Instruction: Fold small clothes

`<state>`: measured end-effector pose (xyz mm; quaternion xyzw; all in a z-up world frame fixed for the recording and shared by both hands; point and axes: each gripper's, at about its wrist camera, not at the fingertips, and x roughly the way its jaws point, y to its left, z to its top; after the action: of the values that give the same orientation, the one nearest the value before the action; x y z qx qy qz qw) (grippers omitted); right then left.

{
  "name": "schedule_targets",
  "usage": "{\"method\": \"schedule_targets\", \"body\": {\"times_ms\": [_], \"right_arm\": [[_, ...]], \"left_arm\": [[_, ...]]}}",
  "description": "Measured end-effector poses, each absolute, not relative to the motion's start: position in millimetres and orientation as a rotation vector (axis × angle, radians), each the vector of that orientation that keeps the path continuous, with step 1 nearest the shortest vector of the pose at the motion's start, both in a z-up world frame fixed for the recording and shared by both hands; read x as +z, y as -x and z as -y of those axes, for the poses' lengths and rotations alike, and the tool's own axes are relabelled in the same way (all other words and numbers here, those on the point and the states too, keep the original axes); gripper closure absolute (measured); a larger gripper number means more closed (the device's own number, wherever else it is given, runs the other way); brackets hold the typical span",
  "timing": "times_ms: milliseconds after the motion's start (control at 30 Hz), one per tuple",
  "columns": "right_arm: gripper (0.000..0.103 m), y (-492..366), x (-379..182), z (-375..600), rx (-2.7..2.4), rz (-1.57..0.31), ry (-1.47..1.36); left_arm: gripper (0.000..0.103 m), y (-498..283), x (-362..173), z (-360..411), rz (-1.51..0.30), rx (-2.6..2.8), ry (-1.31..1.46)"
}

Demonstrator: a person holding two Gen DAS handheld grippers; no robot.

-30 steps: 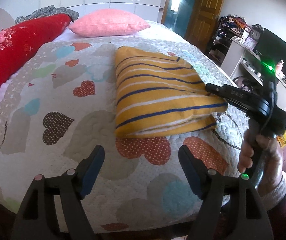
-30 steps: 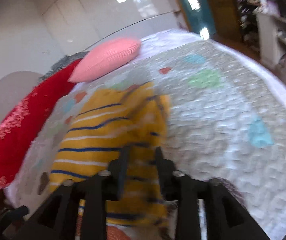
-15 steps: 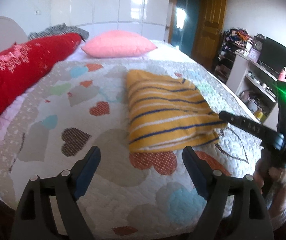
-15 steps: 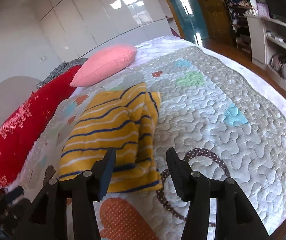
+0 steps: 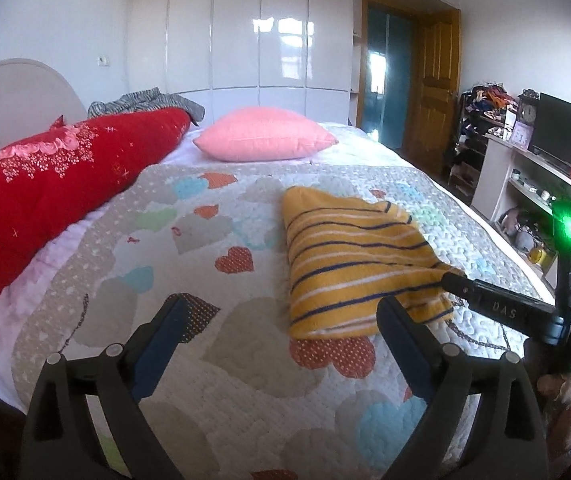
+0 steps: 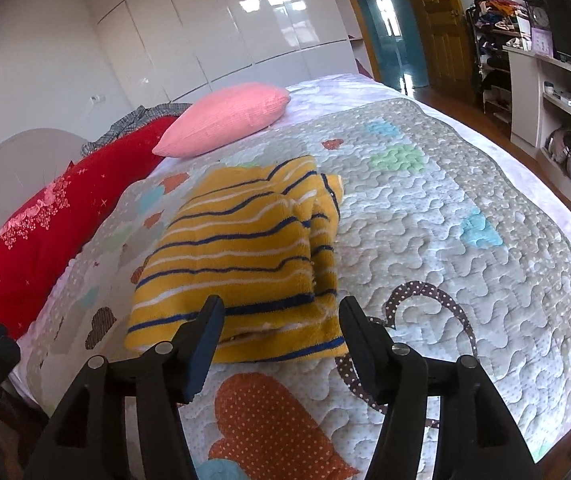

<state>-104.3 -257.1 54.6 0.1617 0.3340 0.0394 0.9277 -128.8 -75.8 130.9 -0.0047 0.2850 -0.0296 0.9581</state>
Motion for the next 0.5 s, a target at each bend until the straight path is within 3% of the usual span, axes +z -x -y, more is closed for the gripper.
{"method": "schedule_targets", "body": {"times_ms": [500], "right_arm": [[0.037,106.2,46.8,259.7,0.068,-0.7,-0.33]], "left_arm": [[0.007,125.5,123.7,80.0,-0.602,-0.057,-0.007]]}}
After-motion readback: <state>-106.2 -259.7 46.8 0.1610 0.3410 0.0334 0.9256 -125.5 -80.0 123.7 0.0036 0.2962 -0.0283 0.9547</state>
